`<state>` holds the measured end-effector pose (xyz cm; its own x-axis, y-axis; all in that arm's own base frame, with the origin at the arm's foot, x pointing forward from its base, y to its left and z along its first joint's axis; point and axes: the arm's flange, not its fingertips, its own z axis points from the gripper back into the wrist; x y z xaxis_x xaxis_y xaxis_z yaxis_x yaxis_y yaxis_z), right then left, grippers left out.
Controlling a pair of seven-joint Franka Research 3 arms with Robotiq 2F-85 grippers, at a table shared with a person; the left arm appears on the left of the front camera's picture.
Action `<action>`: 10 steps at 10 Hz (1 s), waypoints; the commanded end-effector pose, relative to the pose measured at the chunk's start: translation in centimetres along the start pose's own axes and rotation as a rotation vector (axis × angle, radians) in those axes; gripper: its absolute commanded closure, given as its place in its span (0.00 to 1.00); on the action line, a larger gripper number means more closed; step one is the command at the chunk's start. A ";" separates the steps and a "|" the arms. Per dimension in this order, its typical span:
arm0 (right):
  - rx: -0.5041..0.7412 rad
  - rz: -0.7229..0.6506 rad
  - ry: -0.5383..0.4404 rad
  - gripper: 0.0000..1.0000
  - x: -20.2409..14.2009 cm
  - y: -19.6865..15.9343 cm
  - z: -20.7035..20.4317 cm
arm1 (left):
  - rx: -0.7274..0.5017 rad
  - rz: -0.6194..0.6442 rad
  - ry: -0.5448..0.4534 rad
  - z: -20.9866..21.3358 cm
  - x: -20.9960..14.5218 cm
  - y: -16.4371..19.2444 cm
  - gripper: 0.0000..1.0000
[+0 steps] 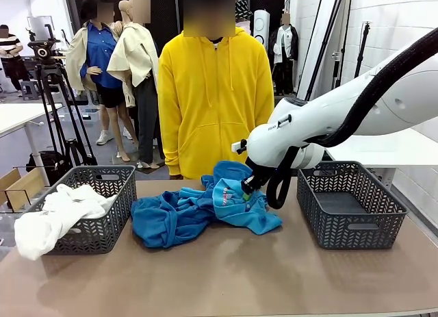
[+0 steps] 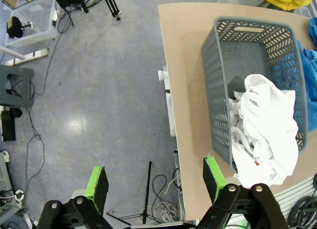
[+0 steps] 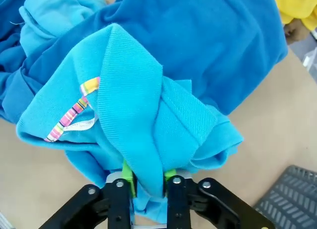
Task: Sort the tops and bottoms.
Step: Lift clothes from the center of the table with your right hand.
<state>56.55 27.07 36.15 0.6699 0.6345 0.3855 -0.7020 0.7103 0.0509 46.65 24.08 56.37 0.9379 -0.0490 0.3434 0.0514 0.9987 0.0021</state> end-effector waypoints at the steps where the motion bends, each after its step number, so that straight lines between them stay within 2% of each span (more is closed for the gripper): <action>1: -0.013 0.035 0.014 1.00 -0.4 0.0 1.0 | 0.017 -0.013 0.008 0.2 -0.2 0.2 0.00; 3: -0.037 0.041 0.002 1.00 -0.2 -0.1 2.7 | 0.017 -0.013 0.008 0.2 -0.2 0.2 0.00; 5: -0.089 0.044 -0.032 1.00 0.4 -0.3 6.0 | 0.017 -0.013 0.008 0.2 -0.2 0.2 0.00; 8: -0.187 0.115 -0.089 1.00 2.7 0.7 14.6 | 0.017 -0.013 0.008 0.2 -0.2 0.2 0.00; 10: -0.285 0.155 -0.121 1.00 5.5 2.1 22.6 | 0.017 -0.013 0.008 0.2 -0.2 0.2 0.00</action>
<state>53.27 24.60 56.15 0.5134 0.7046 0.4899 -0.7042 0.6722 -0.2286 46.64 24.10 56.40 0.9378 -0.0488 0.3438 0.0511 0.9987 0.0024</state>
